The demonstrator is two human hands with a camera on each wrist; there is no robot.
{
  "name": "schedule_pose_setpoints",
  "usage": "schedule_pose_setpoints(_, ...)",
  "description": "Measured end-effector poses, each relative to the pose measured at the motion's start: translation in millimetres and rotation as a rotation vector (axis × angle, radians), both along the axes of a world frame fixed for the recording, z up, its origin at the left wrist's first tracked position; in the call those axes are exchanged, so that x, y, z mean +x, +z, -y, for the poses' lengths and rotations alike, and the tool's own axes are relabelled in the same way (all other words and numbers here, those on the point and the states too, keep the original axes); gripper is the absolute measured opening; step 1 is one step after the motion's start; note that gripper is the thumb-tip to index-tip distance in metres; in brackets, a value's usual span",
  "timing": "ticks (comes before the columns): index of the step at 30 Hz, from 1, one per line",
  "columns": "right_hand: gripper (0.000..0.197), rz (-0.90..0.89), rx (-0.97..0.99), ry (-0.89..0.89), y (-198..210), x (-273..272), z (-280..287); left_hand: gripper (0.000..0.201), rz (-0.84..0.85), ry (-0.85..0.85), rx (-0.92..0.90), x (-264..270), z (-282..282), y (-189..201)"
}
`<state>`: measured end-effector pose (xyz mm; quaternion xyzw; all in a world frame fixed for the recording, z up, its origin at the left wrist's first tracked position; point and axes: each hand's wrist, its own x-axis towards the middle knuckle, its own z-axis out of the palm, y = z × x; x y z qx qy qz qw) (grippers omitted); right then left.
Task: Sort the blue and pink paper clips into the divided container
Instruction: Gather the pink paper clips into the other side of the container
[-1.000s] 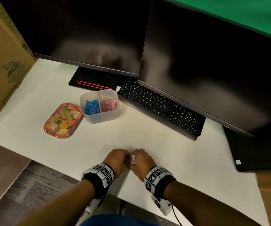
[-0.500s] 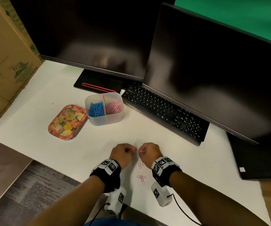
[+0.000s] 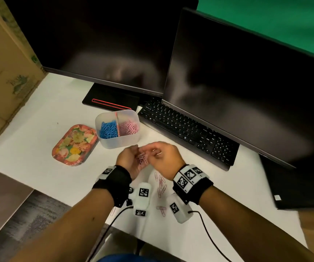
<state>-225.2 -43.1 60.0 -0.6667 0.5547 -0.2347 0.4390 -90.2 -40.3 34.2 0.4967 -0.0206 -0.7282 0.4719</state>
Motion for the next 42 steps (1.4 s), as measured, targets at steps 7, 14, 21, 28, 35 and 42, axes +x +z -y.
schedule_pose_setpoints(7,0.051,-0.531,0.054,0.242,-34.4,-56.2,-15.3,0.028,0.137,0.177,-0.133,38.4,57.6,34.5)
schedule_pose_setpoints(14,0.072,-0.733,-0.045,0.655,-62.7,-49.8,-39.5,0.044,0.596,-0.037,-0.141,36.1,79.8,38.8)
schedule_pose_setpoints(21,0.065,-0.750,-0.158,0.900,-74.2,-71.7,-79.3,0.012,1.096,-0.503,-0.503,58.6,15.8,21.1)
schedule_pose_setpoints(28,0.049,-0.473,-0.085,0.565,-69.4,-91.3,-80.3,0.027,1.441,-1.603,-0.323,88.6,-68.2,-11.1)
schedule_pose_setpoints(35,0.047,-0.593,0.129,0.447,-74.8,-95.6,-83.9,0.029,1.410,-1.562,-0.307,82.7,-75.7,-39.2)
schedule_pose_setpoints(42,0.055,-0.598,0.145,0.370,-72.0,-68.1,-79.0,0.031,1.376,-1.476,-0.368,26.4,-55.1,-45.5)
